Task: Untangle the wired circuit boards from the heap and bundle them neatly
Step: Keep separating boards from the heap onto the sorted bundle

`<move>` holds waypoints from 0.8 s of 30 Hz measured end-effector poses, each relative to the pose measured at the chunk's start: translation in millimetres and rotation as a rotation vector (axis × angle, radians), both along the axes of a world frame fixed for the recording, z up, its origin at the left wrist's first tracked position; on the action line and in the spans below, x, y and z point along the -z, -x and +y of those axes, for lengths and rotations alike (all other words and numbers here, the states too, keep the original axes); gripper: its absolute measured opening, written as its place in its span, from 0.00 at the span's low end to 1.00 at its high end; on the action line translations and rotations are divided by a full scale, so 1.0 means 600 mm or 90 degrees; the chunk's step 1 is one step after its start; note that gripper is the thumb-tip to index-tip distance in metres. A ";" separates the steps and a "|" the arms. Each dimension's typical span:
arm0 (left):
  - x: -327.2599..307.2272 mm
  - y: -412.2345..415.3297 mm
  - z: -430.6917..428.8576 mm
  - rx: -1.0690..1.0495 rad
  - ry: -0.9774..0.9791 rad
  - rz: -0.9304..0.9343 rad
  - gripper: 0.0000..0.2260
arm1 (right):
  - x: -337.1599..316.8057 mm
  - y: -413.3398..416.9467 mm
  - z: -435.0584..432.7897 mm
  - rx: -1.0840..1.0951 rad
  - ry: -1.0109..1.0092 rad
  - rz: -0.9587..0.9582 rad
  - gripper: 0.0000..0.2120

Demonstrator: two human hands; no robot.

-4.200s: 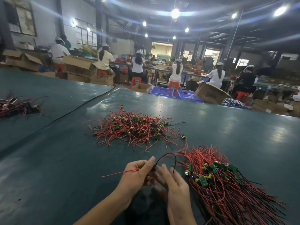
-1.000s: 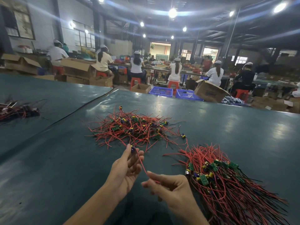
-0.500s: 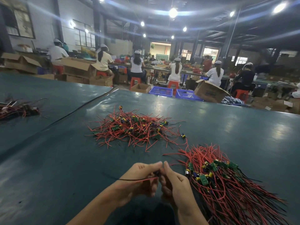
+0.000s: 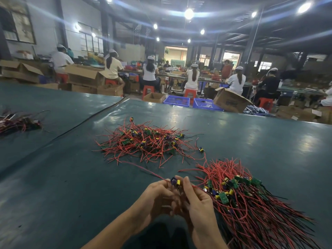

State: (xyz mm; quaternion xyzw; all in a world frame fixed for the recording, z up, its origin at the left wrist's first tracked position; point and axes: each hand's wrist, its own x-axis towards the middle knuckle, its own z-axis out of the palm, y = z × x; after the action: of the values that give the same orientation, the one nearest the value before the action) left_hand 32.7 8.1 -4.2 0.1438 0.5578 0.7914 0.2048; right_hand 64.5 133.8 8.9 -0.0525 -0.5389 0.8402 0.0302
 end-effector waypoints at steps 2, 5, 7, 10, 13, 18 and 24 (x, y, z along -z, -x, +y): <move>-0.001 -0.005 0.005 -0.029 0.039 0.104 0.09 | -0.003 -0.002 -0.008 0.001 -0.015 0.021 0.12; -0.001 -0.004 0.011 -0.128 0.055 0.142 0.21 | 0.003 0.000 -0.016 0.001 -0.051 0.027 0.14; 0.000 -0.001 0.011 -0.165 0.057 0.178 0.26 | 0.007 0.003 -0.013 0.024 -0.069 0.002 0.16; -0.002 0.001 0.011 -0.194 0.082 0.230 0.19 | 0.007 0.014 0.007 0.089 -0.015 -0.039 0.14; -0.006 0.000 0.011 -0.214 0.109 0.245 0.17 | 0.007 0.025 0.033 0.162 0.025 -0.031 0.14; -0.009 -0.002 0.009 -0.214 0.125 0.263 0.20 | 0.012 0.035 0.059 0.240 0.057 -0.016 0.12; -0.003 0.000 0.008 -0.224 0.110 0.216 0.17 | 0.012 0.026 0.049 0.228 0.007 -0.010 0.14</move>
State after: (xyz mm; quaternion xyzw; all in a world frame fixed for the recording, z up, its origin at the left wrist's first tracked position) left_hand 33.0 12.8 -2.6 0.1570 0.6663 0.7286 -0.0211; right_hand 48.8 163.2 1.8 -0.1542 -0.5165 0.8239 0.1749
